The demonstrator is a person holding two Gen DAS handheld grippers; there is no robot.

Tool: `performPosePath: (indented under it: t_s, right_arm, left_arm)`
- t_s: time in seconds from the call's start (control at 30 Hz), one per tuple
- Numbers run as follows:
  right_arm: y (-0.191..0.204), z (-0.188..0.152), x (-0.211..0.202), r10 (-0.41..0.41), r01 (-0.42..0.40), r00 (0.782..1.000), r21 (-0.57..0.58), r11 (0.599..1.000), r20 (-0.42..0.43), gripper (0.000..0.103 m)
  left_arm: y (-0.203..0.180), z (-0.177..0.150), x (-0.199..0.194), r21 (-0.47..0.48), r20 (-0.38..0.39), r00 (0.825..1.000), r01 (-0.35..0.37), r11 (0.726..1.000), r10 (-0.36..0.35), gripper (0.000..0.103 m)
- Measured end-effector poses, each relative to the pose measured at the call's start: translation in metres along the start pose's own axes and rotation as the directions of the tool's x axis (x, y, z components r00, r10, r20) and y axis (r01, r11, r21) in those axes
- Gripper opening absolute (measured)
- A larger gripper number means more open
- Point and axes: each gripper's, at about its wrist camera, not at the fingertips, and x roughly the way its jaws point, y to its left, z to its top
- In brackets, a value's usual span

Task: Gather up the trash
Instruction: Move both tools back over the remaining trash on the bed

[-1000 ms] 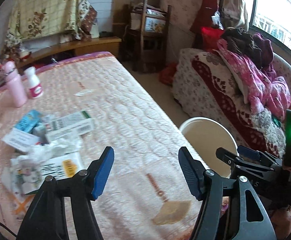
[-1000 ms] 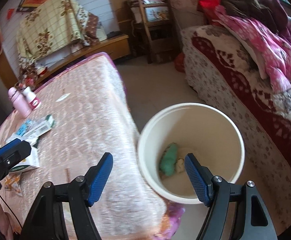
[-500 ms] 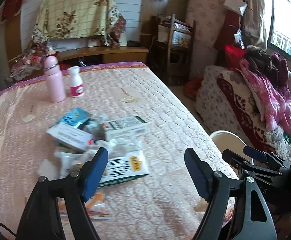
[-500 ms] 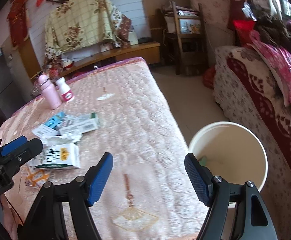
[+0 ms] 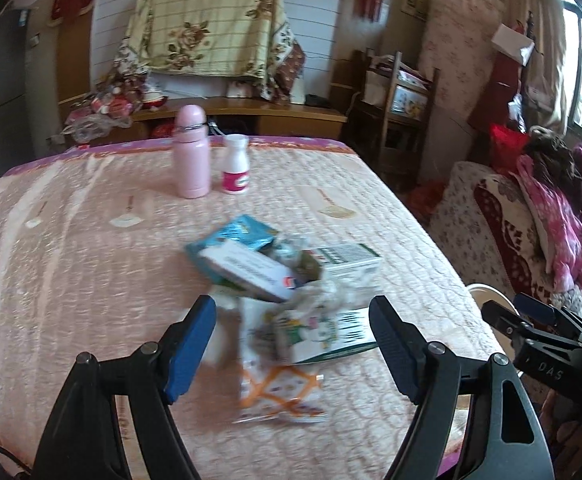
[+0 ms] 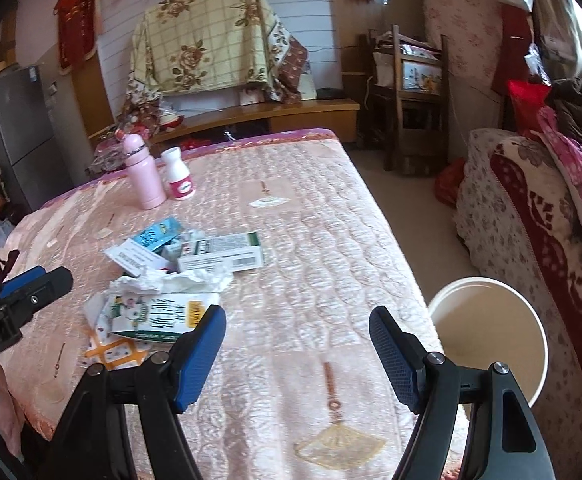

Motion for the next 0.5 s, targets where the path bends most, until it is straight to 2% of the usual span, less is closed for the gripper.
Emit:
performPosePath:
  t_s: [0.3, 0.5]
  right_arm:
    - [0.022, -0.004, 0.010, 0.045, -0.047, 0.998, -0.038, 0.998, -0.031, 0.077]
    - [0.034, -0.012, 0.024, 0.066, -0.070, 0.995, -0.057, 0.996, -0.074, 0.077]
  left_arm:
    - [0.067, -0.011, -0.005, -0.075, -0.029, 0.997, -0.069, 0.995, 0.067, 0.080]
    - [0.095, -0.022, 0.006, -0.106, -0.070, 0.991, -0.122, 0.987, 0.115, 0.080]
